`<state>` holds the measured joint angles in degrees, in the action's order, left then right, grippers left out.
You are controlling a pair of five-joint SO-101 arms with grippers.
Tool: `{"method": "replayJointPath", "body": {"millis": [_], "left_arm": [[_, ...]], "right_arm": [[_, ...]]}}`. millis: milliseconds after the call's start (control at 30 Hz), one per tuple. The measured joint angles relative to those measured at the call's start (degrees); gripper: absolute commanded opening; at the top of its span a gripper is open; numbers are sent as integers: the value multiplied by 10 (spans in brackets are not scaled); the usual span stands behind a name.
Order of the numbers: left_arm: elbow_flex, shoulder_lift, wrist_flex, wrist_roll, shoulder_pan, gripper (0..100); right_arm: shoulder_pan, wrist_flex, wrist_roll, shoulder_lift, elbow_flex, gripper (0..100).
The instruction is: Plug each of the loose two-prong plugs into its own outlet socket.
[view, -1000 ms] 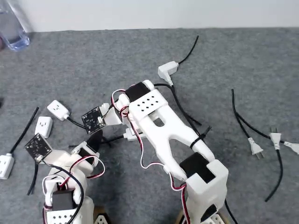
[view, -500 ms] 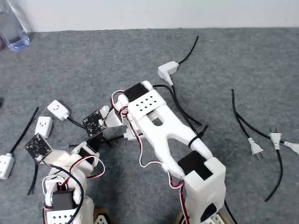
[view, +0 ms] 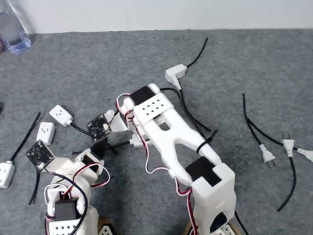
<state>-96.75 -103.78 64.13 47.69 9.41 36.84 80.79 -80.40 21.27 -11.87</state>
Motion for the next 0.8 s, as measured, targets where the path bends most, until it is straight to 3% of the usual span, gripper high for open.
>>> {"method": "replayJointPath", "body": {"millis": [333, 800], "left_arm": [[0, 0, 0, -1, 0, 319], [0, 0, 0, -1, 1, 319]], "right_arm": [[-47, 0, 1, 0, 10, 9], [-28, 0, 13, 2, 11, 9]]}}
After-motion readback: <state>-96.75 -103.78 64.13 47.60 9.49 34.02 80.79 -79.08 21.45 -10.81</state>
